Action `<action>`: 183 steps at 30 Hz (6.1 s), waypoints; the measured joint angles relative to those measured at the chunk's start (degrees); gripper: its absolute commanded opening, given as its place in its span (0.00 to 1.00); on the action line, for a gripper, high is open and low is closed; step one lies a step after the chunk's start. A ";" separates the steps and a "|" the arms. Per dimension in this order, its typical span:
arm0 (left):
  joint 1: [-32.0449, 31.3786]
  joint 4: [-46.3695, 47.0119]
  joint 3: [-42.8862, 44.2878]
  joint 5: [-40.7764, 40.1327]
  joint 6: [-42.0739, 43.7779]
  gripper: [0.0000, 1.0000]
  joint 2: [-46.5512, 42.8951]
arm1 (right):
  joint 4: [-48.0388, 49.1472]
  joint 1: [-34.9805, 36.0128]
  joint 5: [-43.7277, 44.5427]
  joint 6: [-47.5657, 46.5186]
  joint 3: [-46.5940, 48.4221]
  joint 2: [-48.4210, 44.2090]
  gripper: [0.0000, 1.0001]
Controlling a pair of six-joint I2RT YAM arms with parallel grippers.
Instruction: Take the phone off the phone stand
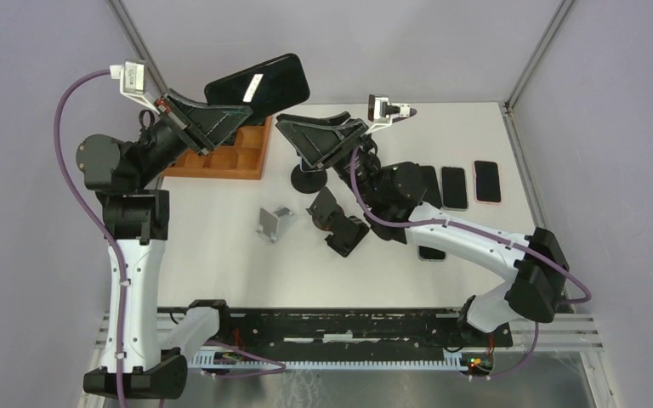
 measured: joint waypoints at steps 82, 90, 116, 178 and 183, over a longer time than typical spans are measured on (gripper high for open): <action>0.61 -64.78 25.42 -11.08 65.96 1.00 23.17 | -108.10 -47.60 8.55 -52.89 -13.57 3.89 0.00; 0.66 -63.17 24.57 -11.06 65.96 1.00 23.17 | -105.11 -48.61 7.78 -54.03 -14.25 5.25 0.08; 0.70 -58.45 22.62 -11.17 65.83 1.00 22.27 | -100.04 -55.93 -0.98 -53.75 -16.37 5.97 0.43; 3.52 -65.18 15.10 -6.40 69.99 0.95 21.92 | -65.18 -18.27 -0.17 -41.66 17.68 8.76 0.98; 4.44 -65.66 15.10 -5.53 70.71 0.96 21.92 | -71.63 -17.03 9.90 -39.95 26.21 12.24 0.98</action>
